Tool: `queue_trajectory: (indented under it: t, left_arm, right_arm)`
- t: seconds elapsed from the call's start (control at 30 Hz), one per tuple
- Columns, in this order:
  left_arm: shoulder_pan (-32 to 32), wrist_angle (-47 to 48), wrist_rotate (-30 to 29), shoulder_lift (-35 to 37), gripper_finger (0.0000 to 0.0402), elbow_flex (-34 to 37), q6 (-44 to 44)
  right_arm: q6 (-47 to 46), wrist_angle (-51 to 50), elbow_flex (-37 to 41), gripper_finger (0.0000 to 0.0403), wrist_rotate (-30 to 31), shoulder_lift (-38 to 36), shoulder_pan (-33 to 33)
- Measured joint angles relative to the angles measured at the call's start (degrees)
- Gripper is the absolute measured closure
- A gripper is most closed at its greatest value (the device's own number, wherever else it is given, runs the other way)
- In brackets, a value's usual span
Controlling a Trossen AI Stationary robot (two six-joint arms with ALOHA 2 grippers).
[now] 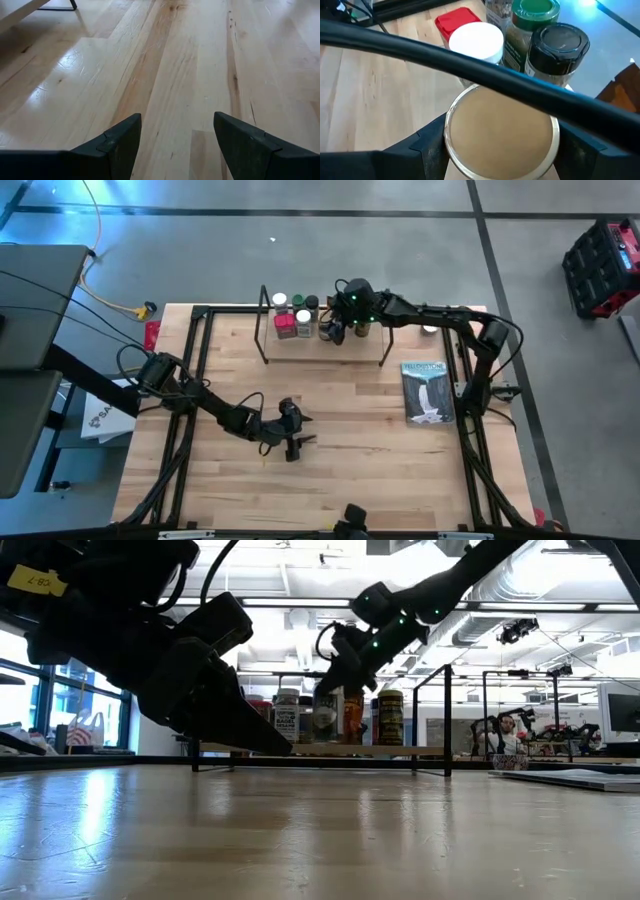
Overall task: Shelf spices
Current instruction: Put the gold seasoning bottle on the shelf
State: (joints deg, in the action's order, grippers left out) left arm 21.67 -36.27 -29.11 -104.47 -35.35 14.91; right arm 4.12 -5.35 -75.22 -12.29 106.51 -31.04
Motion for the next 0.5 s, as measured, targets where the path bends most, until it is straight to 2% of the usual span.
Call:
queue_trajectory:
  t: [0.33,0.5]
  left_arm:
    - [0.0,0.0,0.0,0.0,0.0156,0.0,0.0]
    - [0.0,0.0,0.0,0.0,0.0156,0.0,0.0]
  right_arm:
    - [1.3,2.7,0.0,0.0136,0.6,0.4,-0.6]
    - [1.3,3.6,0.0,0.008,3.1,0.4,-0.6]
